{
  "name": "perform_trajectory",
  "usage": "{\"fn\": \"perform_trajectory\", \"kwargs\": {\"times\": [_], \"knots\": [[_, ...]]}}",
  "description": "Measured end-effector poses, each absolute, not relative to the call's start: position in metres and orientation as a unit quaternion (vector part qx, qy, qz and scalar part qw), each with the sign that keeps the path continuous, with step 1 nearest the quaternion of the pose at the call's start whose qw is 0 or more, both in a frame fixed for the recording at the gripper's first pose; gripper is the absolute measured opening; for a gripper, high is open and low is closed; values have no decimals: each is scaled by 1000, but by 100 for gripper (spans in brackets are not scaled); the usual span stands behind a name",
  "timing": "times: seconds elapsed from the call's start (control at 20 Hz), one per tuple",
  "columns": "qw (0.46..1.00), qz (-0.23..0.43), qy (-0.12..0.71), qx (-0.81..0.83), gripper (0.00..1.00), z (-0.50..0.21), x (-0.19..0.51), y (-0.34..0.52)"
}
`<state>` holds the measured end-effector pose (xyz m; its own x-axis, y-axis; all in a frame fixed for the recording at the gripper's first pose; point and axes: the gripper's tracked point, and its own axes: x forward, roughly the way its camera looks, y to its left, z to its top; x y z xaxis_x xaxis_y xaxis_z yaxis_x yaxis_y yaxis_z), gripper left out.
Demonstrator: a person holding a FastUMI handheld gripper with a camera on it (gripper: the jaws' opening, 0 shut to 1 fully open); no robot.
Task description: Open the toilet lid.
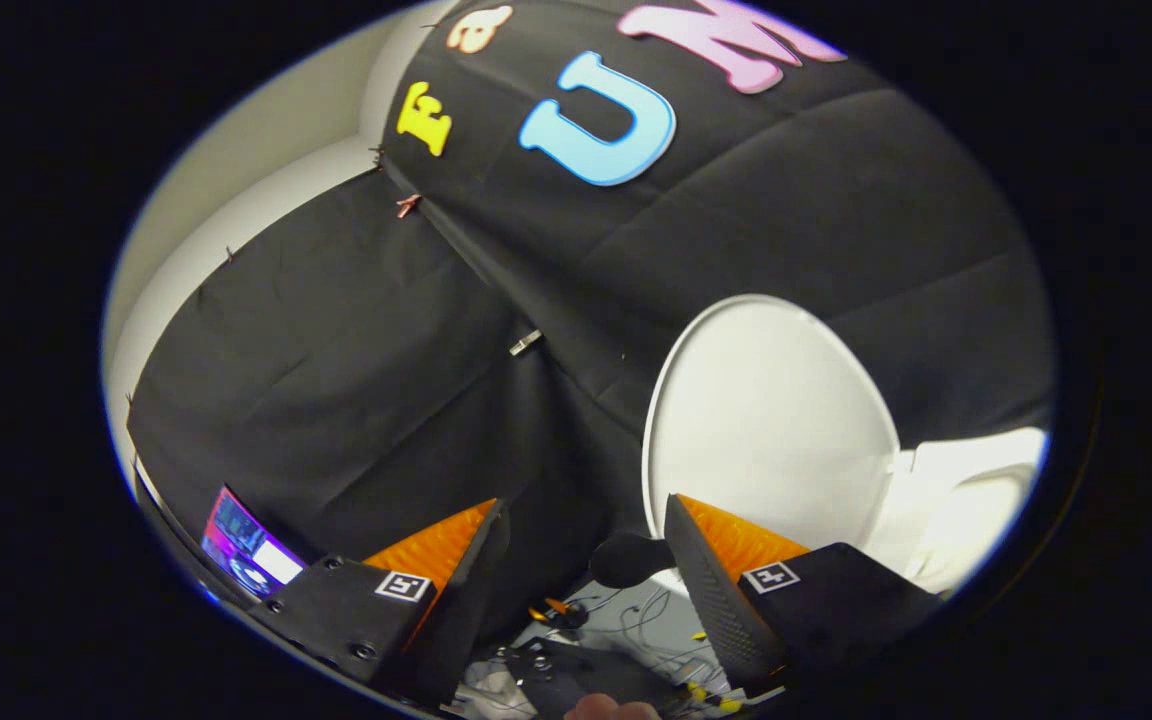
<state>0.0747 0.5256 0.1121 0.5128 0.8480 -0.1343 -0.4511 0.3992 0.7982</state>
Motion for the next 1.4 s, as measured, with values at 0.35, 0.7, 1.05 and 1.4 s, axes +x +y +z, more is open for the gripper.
{"fn": "perform_trajectory", "kwargs": {"times": [0.35,0.7,1.05,1.4], "knots": [[889,352,172,237,97,121,69,437],[968,196,100,122,99,83,74,276],[999,25,3,41,100,65,56,118],[997,-19,0,73,99,30,36,63]]}}
